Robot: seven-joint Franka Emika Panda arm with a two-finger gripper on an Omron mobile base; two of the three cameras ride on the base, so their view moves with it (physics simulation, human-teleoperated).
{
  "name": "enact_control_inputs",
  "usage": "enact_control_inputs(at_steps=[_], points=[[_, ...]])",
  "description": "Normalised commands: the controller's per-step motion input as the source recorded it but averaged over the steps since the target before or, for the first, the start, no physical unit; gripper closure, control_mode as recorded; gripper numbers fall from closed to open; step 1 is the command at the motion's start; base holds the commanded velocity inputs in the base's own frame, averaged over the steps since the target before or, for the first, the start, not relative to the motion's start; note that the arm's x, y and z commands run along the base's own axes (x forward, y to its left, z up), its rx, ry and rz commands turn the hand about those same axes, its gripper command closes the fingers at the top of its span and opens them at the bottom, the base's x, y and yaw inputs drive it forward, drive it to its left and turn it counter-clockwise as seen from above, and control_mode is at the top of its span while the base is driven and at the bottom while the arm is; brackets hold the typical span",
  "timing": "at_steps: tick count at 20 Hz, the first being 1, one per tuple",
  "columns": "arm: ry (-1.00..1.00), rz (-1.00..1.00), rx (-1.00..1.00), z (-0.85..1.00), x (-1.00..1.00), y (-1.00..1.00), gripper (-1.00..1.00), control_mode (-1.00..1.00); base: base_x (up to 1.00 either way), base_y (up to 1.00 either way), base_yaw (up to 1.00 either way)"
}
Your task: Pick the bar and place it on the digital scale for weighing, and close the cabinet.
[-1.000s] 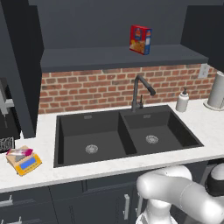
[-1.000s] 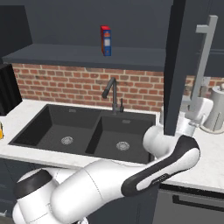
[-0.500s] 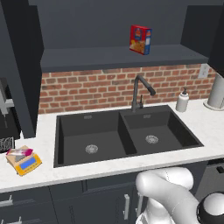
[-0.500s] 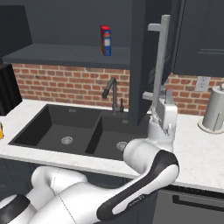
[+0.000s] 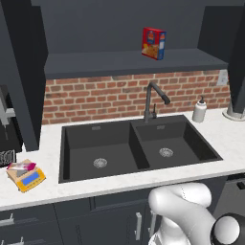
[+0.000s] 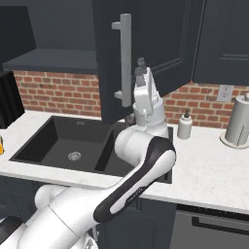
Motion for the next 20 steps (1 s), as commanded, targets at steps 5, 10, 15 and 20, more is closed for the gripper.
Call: enact_control_inputs(at_steps=[5, 10, 15, 20], points=[[0.03, -0.08, -0.23, 0.13, -0.05, 0.82, -1.00, -1.00, 0.00, 0.00, 0.00], [0.24, -0.09, -0.25, 0.00, -0.01, 0.75, -1.00, -1.00, 0.00, 0.00, 0.00], [0.40, -0.16, -0.19, 0.01, 0.21, 0.63, -1.00, -1.00, 0.00, 0.00, 0.00], [0.55, -0.30, -0.09, 0.02, 0.52, 0.40, -1.00, -1.00, 0.00, 0.00, 0.00]])
